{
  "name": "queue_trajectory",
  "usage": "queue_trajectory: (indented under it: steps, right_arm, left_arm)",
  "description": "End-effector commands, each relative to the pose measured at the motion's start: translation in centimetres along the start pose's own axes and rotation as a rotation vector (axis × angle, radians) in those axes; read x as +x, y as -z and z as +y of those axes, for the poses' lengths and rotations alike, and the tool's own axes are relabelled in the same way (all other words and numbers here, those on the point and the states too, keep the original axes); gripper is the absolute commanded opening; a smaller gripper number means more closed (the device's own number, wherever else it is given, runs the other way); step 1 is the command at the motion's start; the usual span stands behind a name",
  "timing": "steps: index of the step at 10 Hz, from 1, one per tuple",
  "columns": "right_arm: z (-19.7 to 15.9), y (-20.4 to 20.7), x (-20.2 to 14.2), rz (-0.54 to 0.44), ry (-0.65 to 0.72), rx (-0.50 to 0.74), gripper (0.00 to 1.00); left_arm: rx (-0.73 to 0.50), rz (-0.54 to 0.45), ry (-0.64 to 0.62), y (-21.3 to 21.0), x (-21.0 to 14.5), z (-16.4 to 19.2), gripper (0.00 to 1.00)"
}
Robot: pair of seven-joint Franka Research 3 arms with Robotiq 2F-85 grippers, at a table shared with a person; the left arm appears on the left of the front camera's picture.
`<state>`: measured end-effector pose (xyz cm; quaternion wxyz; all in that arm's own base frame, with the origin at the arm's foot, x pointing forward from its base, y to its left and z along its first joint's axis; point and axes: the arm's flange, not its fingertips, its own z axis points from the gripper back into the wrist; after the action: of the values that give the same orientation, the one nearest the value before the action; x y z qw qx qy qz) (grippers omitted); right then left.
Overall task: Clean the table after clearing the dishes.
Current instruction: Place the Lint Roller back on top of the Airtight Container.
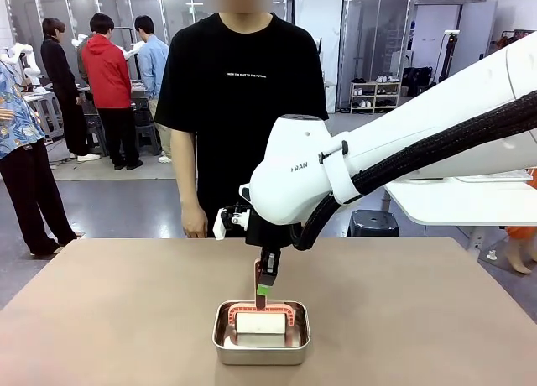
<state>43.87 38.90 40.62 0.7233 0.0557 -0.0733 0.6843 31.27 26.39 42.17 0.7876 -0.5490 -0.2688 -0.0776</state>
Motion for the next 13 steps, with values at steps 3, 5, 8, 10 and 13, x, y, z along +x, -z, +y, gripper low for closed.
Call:
queue_trajectory:
  steps: [3,5,8,10,13]
  right_arm:
    - [0.7,1.1,0.4,0.032,0.015,-0.009,0.51]
    - [0.7,-0.6,0.7,0.016,0.017,-0.034,0.68]
    - [0.9,-3.4,1.2,0.006,0.013,-0.078,0.95]
    - [1.0,-4.2,1.6,0.021,0.011,-0.092,1.00]
    - [0.7,-4.2,1.3,-0.008,-0.011,-0.087,1.00]
  left_arm:
    - [0.009,-0.012,0.009,0.0,-0.3,-0.4,1.00]
    - [0.009,-0.012,0.009,0.0,-0.3,-0.4,1.00]
    - [0.009,-0.012,0.009,0.0,-0.3,-0.4,1.00]
    - [0.009,-0.012,0.009,0.0,-0.3,-0.4,1.00]
    - [0.009,-0.012,0.009,0.0,-0.3,-0.4,1.00]
